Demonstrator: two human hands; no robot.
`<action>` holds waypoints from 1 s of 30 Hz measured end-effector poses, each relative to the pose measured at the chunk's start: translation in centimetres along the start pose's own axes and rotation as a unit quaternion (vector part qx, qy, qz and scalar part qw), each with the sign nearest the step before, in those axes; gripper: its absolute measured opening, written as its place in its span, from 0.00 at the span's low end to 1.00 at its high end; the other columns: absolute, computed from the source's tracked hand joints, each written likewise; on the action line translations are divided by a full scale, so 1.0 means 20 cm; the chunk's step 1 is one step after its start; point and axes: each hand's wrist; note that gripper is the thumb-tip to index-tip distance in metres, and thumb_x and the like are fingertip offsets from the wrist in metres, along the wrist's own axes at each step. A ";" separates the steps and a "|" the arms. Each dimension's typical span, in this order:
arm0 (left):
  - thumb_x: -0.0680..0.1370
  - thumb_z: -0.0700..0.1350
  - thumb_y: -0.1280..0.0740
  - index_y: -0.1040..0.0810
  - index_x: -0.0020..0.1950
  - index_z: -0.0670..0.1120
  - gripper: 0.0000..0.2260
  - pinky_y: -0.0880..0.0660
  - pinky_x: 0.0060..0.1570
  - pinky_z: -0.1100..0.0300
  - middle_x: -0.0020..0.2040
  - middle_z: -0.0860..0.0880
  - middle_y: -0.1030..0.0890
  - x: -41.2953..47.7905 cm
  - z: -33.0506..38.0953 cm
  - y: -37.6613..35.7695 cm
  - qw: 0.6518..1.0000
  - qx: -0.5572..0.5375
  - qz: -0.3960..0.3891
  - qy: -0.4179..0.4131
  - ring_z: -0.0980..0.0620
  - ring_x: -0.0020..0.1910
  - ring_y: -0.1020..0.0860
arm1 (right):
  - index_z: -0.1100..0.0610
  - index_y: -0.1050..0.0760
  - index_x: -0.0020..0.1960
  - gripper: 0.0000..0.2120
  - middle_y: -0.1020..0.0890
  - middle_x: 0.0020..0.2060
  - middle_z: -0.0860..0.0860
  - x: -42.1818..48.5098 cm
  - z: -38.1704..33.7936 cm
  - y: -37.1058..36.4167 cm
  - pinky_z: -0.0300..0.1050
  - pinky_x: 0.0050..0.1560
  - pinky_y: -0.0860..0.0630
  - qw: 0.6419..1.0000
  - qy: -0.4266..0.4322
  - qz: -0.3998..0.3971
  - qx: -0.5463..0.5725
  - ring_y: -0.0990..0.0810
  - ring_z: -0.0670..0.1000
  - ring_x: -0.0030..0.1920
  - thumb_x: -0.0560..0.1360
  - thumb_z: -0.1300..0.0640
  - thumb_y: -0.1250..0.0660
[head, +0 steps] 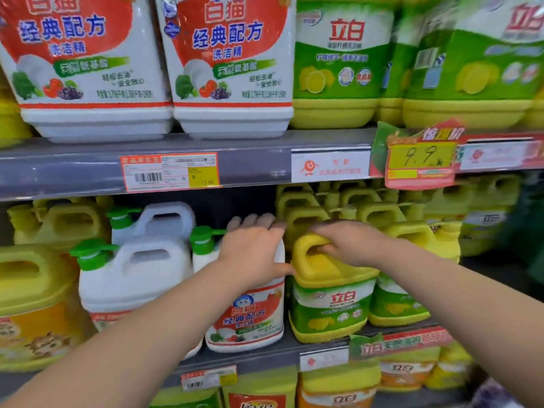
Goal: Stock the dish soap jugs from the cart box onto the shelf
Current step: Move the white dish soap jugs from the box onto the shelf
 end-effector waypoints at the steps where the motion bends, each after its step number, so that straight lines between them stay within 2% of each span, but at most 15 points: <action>1: 0.65 0.71 0.36 0.34 0.70 0.53 0.38 0.40 0.63 0.47 0.66 0.50 0.30 0.00 0.01 -0.01 1.000 0.005 0.004 0.006 0.45 0.64 0.32 | 0.47 0.37 0.73 0.23 0.31 0.71 0.49 0.00 0.00 -0.01 0.41 0.61 0.35 1.000 0.005 0.003 0.000 0.30 0.52 0.68 0.78 0.51 0.40; 4: 0.63 0.73 0.37 0.32 0.68 0.53 0.40 0.48 0.68 0.40 0.65 0.49 0.30 0.02 0.05 -0.01 1.000 0.012 0.004 0.027 0.44 0.65 0.33 | 0.47 0.35 0.70 0.21 0.28 0.68 0.51 0.00 0.00 -0.02 0.46 0.56 0.29 1.000 0.006 0.025 -0.016 0.27 0.56 0.65 0.78 0.53 0.40; 6: 0.63 0.73 0.37 0.33 0.68 0.51 0.40 0.56 0.70 0.36 0.66 0.48 0.31 0.05 0.11 0.00 1.000 0.010 -0.006 0.013 0.44 0.67 0.35 | 0.50 0.34 0.66 0.18 0.25 0.63 0.54 0.00 -0.01 -0.03 0.47 0.51 0.28 0.999 0.003 0.040 -0.028 0.24 0.58 0.61 0.77 0.54 0.41; 8: 0.64 0.72 0.36 0.34 0.69 0.50 0.39 0.59 0.70 0.36 0.66 0.48 0.30 0.08 0.17 0.01 1.000 0.001 -0.023 -0.006 0.44 0.67 0.35 | 0.53 0.33 0.64 0.16 0.24 0.61 0.55 0.00 -0.01 -0.04 0.47 0.49 0.27 0.998 0.009 0.051 -0.026 0.23 0.58 0.59 0.77 0.54 0.41; 10: 0.66 0.69 0.34 0.37 0.69 0.50 0.38 0.59 0.70 0.36 0.63 0.46 0.25 0.12 0.21 0.02 0.999 -0.009 -0.047 -0.007 0.44 0.66 0.32 | 0.54 0.33 0.64 0.18 0.24 0.61 0.55 -0.02 0.02 -0.03 0.47 0.51 0.27 0.998 0.029 0.053 0.002 0.24 0.58 0.59 0.75 0.52 0.39; 13: 0.68 0.67 0.33 0.39 0.70 0.50 0.37 0.60 0.71 0.37 0.60 0.44 0.22 0.15 0.24 0.04 0.996 -0.016 -0.087 0.001 0.43 0.66 0.31 | 0.52 0.35 0.68 0.26 0.27 0.64 0.52 -0.06 0.14 0.04 0.46 0.60 0.30 0.996 0.046 0.064 0.032 0.27 0.55 0.63 0.74 0.45 0.36; 17: 0.64 0.72 0.36 0.41 0.73 0.54 0.42 0.63 0.69 0.35 0.66 0.47 0.26 0.14 0.24 0.04 0.995 -0.007 -0.103 -0.008 0.43 0.69 0.34 | 0.48 0.31 0.66 0.27 0.26 0.63 0.51 -0.15 0.40 0.12 0.45 0.61 0.30 0.997 -0.020 0.054 0.053 0.26 0.53 0.62 0.72 0.36 0.38; 21: 0.63 0.71 0.34 0.42 0.73 0.52 0.45 0.59 0.70 0.35 0.68 0.47 0.29 0.15 0.32 0.00 0.996 0.018 -0.086 -0.030 0.42 0.68 0.32 | 0.48 0.28 0.62 0.27 0.24 0.62 0.52 -0.19 0.53 0.07 0.45 0.59 0.31 0.996 -0.087 -0.018 0.023 0.27 0.54 0.62 0.73 0.32 0.46; 26: 0.63 0.69 0.31 0.45 0.74 0.51 0.46 0.45 0.71 0.46 0.70 0.48 0.32 0.16 0.32 -0.03 0.995 -0.009 -0.096 -0.016 0.45 0.68 0.31 | 0.50 0.26 0.62 0.23 0.21 0.61 0.53 -0.20 0.57 -0.02 0.44 0.56 0.32 0.995 -0.075 0.054 0.023 0.26 0.56 0.62 0.79 0.39 0.51; 30: 0.63 0.69 0.31 0.45 0.74 0.51 0.46 0.43 0.70 0.49 0.71 0.48 0.32 0.16 0.31 -0.03 0.995 -0.004 -0.094 -0.020 0.46 0.68 0.31 | 0.51 0.24 0.58 0.22 0.20 0.58 0.54 -0.18 0.58 -0.02 0.46 0.54 0.30 0.998 -0.044 0.044 0.020 0.24 0.57 0.59 0.79 0.40 0.50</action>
Point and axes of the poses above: each hand's wrist, its own x-axis towards the middle knuckle, its own y-axis out of the back of the hand, z = x × y
